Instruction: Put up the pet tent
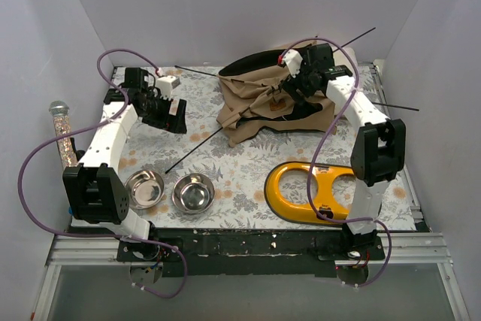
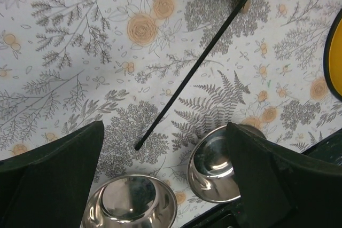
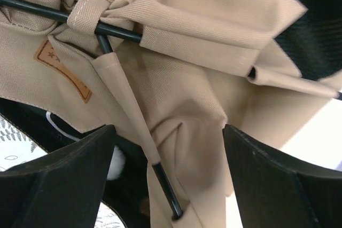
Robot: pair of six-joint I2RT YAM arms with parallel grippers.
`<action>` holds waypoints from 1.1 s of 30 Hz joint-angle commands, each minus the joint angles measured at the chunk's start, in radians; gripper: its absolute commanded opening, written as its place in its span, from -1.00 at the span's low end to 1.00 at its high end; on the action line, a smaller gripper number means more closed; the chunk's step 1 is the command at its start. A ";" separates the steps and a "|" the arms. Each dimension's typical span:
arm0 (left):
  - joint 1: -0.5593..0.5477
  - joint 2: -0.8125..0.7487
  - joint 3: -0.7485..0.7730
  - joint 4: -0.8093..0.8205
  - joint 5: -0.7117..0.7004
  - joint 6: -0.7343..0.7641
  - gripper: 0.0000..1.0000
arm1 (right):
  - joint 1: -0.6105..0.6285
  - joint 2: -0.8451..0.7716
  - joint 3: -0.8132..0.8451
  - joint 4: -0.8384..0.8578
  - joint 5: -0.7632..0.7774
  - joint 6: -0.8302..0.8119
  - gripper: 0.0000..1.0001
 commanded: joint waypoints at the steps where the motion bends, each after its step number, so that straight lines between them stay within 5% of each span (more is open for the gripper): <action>1: -0.002 -0.063 -0.073 -0.001 0.012 0.071 0.96 | 0.002 0.055 0.086 -0.059 -0.014 -0.024 0.69; 6: -0.001 -0.048 -0.123 -0.029 0.096 0.123 0.96 | 0.005 0.052 0.086 -0.095 -0.047 0.020 0.05; 7: -0.001 -0.042 -0.124 -0.035 0.119 0.139 0.96 | 0.005 0.045 0.083 -0.095 -0.045 0.031 -0.17; 9: 0.001 -0.031 -0.109 -0.036 0.145 0.145 0.96 | 0.005 0.026 0.083 -0.095 -0.031 0.064 -0.97; 15: 0.033 0.012 0.031 -0.076 0.260 0.242 0.96 | 0.005 -0.090 0.086 -0.064 -0.007 0.290 -0.97; 20: 0.113 0.046 0.114 -0.124 0.357 0.375 0.95 | 0.005 -0.161 -0.016 -0.058 -0.065 0.276 -0.97; 33: 0.254 0.058 0.026 -0.352 0.382 0.897 0.33 | -0.019 -0.253 -0.144 0.010 -0.071 0.265 -0.97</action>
